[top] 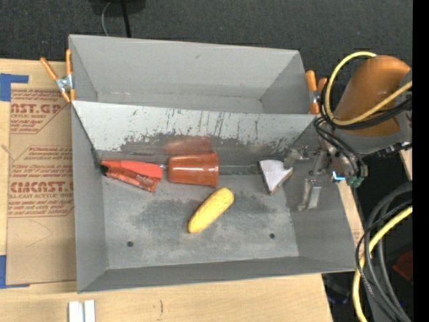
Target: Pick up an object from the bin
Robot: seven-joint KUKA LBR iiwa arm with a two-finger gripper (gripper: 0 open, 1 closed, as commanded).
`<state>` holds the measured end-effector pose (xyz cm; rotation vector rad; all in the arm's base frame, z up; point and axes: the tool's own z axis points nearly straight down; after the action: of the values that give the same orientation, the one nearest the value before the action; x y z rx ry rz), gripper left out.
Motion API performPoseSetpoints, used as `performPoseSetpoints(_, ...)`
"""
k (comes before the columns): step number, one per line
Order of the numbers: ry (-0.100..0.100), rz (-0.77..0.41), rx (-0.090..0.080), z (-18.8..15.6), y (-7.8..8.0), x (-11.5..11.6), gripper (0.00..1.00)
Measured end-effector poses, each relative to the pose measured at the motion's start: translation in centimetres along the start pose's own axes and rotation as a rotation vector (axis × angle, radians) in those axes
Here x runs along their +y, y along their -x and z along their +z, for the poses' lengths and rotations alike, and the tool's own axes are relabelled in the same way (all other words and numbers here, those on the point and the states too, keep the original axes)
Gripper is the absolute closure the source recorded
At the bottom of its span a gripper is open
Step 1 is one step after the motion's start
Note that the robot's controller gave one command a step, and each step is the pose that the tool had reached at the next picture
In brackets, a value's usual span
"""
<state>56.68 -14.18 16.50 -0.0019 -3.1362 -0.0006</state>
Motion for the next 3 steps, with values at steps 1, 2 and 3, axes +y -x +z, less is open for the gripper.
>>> performPoseSetpoints(1, -0.001, -0.001, -0.007, -0.5, 0.2, 0.0, 0.00)
performPoseSetpoints(2, -0.004, -0.044, -0.010, 0.6, 0.7, 1.3, 0.00)
performPoseSetpoints(3, -0.003, -0.155, -0.013, 5.6, 2.3, 5.1, 0.00)
